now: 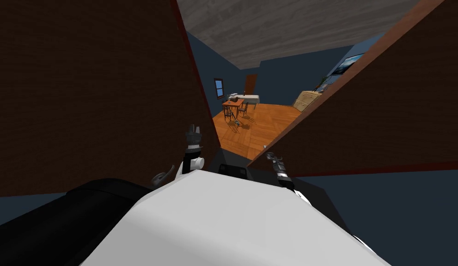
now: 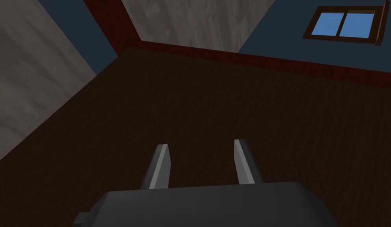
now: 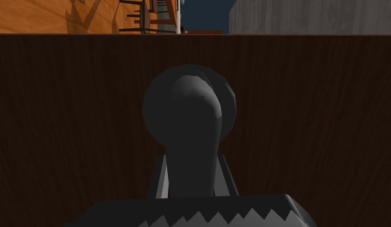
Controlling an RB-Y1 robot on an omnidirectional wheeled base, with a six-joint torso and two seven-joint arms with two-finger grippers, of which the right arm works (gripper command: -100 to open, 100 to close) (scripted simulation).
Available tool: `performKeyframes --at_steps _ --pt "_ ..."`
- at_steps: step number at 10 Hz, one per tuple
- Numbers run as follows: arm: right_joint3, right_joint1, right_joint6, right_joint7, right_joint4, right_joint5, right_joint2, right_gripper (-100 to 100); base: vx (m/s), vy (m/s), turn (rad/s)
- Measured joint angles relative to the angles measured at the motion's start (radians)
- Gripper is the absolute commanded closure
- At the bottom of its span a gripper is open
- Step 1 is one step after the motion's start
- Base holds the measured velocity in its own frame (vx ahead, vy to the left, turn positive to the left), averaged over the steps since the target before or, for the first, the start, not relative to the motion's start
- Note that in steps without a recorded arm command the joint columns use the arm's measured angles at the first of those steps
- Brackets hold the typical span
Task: Pull the door open
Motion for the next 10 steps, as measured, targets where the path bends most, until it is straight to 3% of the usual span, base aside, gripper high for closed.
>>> performKeyframes --at_steps 3,5,7,8,9,10 --pt "0.004 0.014 -0.051 -0.015 0.015 0.013 -0.011 100 -0.204 -0.085 0.143" --pt "0.006 0.049 -0.07 -0.025 -0.001 0.021 -0.017 100 -0.133 -0.042 0.093" --pt "0.008 0.052 -0.106 -0.031 0.029 0.028 -0.024 100 -0.161 -0.051 0.159" --pt "0.007 0.035 -0.146 -0.034 0.078 0.031 -0.033 100 -0.147 -0.042 0.082" --pt "0.008 0.045 -0.156 -0.037 0.071 0.034 -0.036 100 -0.068 -0.026 -0.012" --pt "0.009 0.062 -0.147 -0.04 0.044 0.035 -0.033 100 -0.024 -0.007 -0.01"
